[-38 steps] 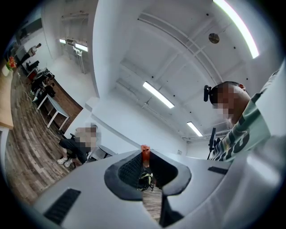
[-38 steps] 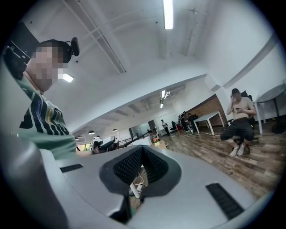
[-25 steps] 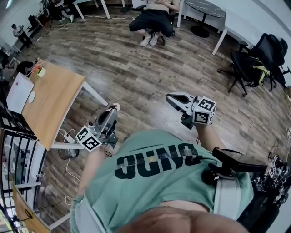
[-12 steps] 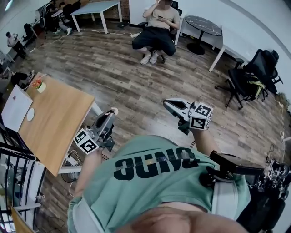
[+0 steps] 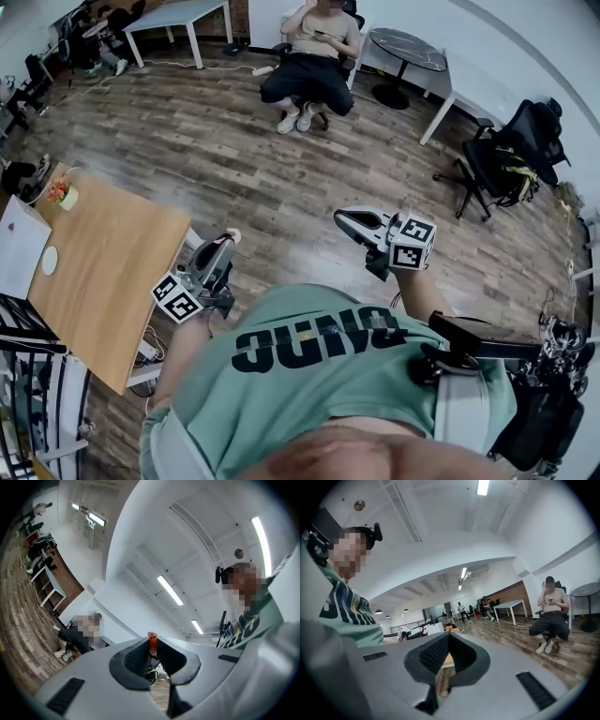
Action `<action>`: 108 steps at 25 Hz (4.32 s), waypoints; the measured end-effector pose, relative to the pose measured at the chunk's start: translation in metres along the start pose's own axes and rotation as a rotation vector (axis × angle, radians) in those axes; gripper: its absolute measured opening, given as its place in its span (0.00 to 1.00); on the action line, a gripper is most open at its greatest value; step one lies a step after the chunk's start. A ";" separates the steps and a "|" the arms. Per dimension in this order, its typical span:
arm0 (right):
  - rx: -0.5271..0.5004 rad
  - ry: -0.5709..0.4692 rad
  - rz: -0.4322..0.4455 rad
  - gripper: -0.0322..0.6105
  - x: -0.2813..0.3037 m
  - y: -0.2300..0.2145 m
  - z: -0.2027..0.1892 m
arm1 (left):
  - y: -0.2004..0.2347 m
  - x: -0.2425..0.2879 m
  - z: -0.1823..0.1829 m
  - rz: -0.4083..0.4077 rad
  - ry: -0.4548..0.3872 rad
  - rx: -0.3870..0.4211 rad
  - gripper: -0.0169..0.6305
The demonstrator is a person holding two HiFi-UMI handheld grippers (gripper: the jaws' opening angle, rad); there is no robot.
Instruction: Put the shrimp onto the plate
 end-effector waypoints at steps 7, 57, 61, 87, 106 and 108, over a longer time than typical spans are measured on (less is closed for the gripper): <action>0.010 -0.012 0.072 0.06 0.018 -0.094 0.007 | 0.047 0.057 -0.008 0.059 0.004 0.052 0.10; -0.096 0.066 0.290 0.06 0.464 -0.304 0.151 | 0.419 0.026 0.187 0.258 -0.179 0.133 0.10; -0.074 0.088 0.421 0.06 0.529 -0.323 0.152 | 0.431 0.011 0.199 0.380 -0.204 0.168 0.10; 0.001 0.216 0.899 0.06 0.868 -0.526 0.201 | 0.625 0.116 0.266 0.836 -0.296 0.289 0.10; -0.119 0.159 0.759 0.06 1.045 -0.351 0.234 | 0.702 -0.119 0.436 0.644 -0.303 0.287 0.10; -0.134 0.182 0.779 0.06 1.065 -0.320 0.230 | 0.697 -0.150 0.447 0.658 -0.318 0.282 0.10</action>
Point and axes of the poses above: the fingertips, and each gripper's own axes: x forward along the fingers, y to its left, z out of its top, the point moved 9 cm from there along -x, backward along the fingers, and after that the axes turned 10 degrees about -z, right-handed, at the moved point
